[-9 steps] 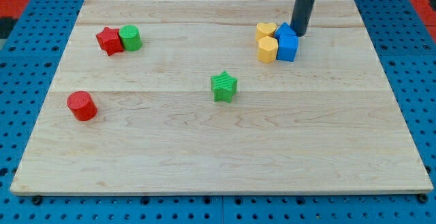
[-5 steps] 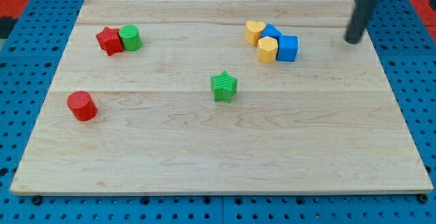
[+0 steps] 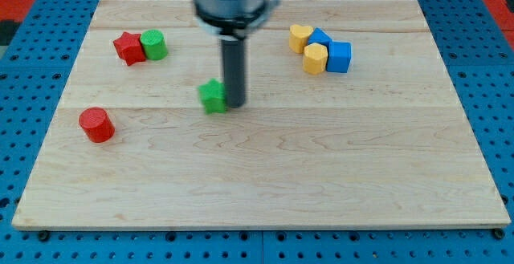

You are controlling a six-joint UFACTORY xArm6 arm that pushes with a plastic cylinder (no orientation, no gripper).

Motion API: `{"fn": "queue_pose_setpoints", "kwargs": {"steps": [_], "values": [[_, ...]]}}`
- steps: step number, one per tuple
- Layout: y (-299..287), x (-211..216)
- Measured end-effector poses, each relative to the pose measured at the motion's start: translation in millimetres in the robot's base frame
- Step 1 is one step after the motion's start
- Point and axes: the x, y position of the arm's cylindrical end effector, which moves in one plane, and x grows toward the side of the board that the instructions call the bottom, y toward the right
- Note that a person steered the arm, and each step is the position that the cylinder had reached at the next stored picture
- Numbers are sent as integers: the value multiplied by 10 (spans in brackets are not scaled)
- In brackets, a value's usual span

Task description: Push the green star towards the red star and green circle

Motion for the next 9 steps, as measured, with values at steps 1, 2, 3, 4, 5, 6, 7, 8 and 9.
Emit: {"fn": "queue_pose_setpoints", "kwargs": {"steps": [1,2,3,4,5,6,7,8,9], "values": [[-222,49],[-195,439],[-579,476],[-812,194],[-821,-59],[-749,154],[-355,391],[-307,273],[-765,-18]]}}
